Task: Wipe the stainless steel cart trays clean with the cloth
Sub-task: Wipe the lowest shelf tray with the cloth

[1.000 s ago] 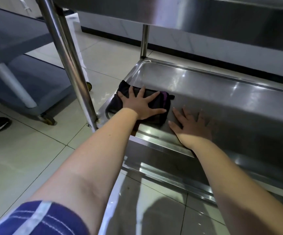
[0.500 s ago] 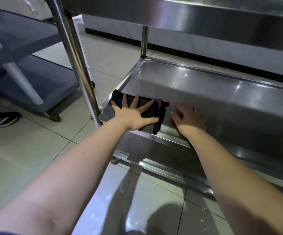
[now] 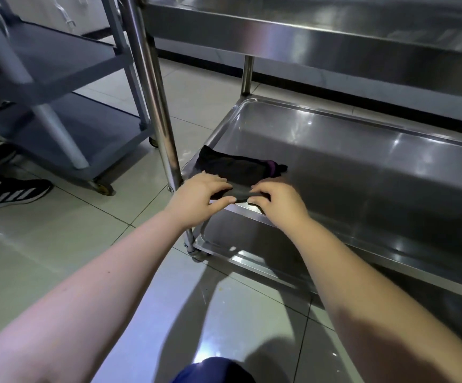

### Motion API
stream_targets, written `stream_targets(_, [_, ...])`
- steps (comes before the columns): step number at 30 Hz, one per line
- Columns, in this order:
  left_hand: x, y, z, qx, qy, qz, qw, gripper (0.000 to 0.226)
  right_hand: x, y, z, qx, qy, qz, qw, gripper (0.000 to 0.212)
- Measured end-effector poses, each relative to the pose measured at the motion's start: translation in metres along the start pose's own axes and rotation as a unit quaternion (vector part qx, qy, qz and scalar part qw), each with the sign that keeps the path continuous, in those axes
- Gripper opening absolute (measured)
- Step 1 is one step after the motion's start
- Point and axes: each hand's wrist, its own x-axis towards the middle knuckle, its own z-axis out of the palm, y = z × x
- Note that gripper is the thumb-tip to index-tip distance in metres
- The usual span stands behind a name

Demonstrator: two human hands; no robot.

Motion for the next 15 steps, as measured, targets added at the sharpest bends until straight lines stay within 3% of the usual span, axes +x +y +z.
stream_targets(3, [0.005, 0.002, -0.005, -0.005, -0.019, -0.009, 1.000, 0.050, 0.017, -0.009, -0.010, -0.113, -0.011, -0.013, 0.993, 0.015])
stream_targets(6, [0.010, 0.009, -0.010, -0.017, 0.012, -0.009, 1.000, 0.036, 0.029, -0.015, -0.020, -0.145, 0.011, 0.002, 0.989, 0.015])
stream_targets(10, [0.016, 0.038, -0.017, -0.026, 0.104, 0.011, 0.994, 0.025, 0.006, -0.009, -0.041, -0.087, 0.044, 0.006, 0.995, 0.007])
stream_targets(15, [0.014, 0.096, -0.024, -0.015, 0.109, 0.113, 0.987, 0.023, -0.062, 0.005, -0.086, 0.028, 0.089, -0.037, 0.995, 0.013])
